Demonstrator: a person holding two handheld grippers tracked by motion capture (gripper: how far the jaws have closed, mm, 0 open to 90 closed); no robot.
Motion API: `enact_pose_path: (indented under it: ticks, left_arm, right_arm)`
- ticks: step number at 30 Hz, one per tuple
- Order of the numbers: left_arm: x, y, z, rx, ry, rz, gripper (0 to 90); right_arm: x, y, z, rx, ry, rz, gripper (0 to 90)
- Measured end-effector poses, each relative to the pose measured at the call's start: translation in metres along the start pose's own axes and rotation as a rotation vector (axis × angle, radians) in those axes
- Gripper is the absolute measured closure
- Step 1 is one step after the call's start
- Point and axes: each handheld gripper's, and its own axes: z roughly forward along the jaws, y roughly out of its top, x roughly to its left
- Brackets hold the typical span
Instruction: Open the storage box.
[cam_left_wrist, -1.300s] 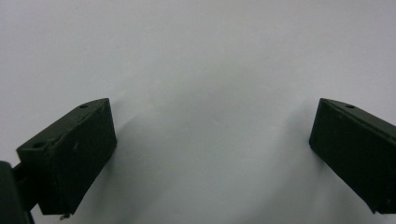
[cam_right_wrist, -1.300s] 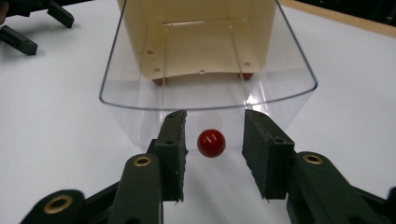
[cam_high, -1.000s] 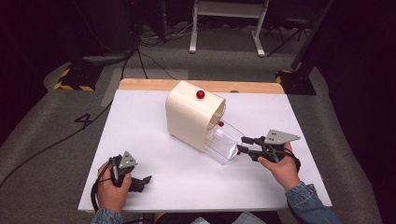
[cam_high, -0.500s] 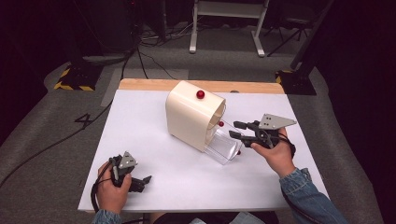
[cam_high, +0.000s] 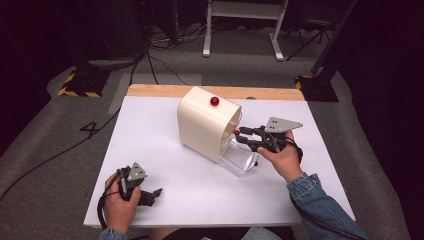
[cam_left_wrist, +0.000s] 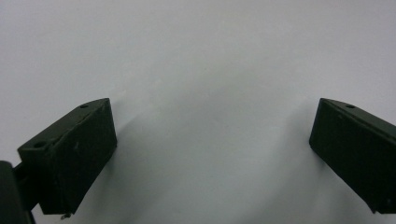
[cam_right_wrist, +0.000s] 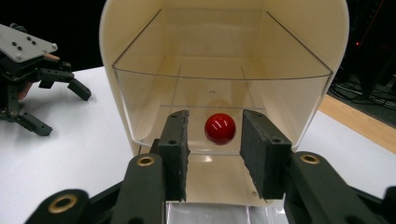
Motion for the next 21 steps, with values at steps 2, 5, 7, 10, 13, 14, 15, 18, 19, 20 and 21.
enact_pose_path:
  ticks: [2,5,7,10,13,14,15,18,19,20,21]
  left_arm:
    - [-0.0001,0.0000,0.0000,-0.001,0.000,0.000,1.0]
    - [-0.0002,0.0000,0.0000,0.000,0.001,0.000,1.0]
    - [-0.0003,0.0000,0.0000,-0.001,0.003,0.001,1.0]
    - [-0.0003,0.0000,-0.0001,0.000,0.003,0.001,1.0]
    - [-0.0003,0.0000,0.0000,0.000,0.003,0.001,1.0]
    - [-0.0004,-0.0001,-0.0001,-0.001,0.003,0.001,1.0]
    - [-0.0005,-0.0001,-0.0002,-0.001,0.005,0.003,1.1]
    - [-0.0002,0.0000,-0.0001,0.000,0.002,0.002,1.0]
    - [-0.0002,0.0000,-0.0001,0.000,0.002,0.002,1.0]
    - [-0.0002,0.0000,0.0000,0.000,0.002,0.000,1.0]
    - [-0.0002,0.0000,0.0000,0.000,0.002,0.000,1.0]
  right_arm:
    - [-0.0001,-0.0007,0.0018,-0.003,-0.002,0.000,64.9]
    - [-0.0004,-0.0014,0.0045,0.001,-0.014,-0.013,71.1]
    - [-0.0018,-0.0015,0.0040,-0.007,-0.008,-0.006,73.7]
    - [-0.0007,-0.0017,0.0040,-0.008,-0.014,-0.009,74.1]
    - [0.0000,-0.0017,0.0038,-0.008,-0.017,-0.012,74.2]
    - [0.0000,-0.0013,0.0036,-0.004,-0.018,-0.012,74.3]
    - [0.0000,-0.0010,0.0033,-0.002,-0.018,-0.011,74.3]
    - [0.0002,-0.0003,0.0003,0.003,-0.021,-0.007,74.3]
    - [0.0002,-0.0003,0.0003,0.003,-0.021,-0.007,74.3]
    - [0.0002,-0.0006,-0.0030,0.005,-0.022,-0.008,74.3]
    - [0.0002,-0.0009,-0.0050,0.005,-0.023,-0.007,74.3]
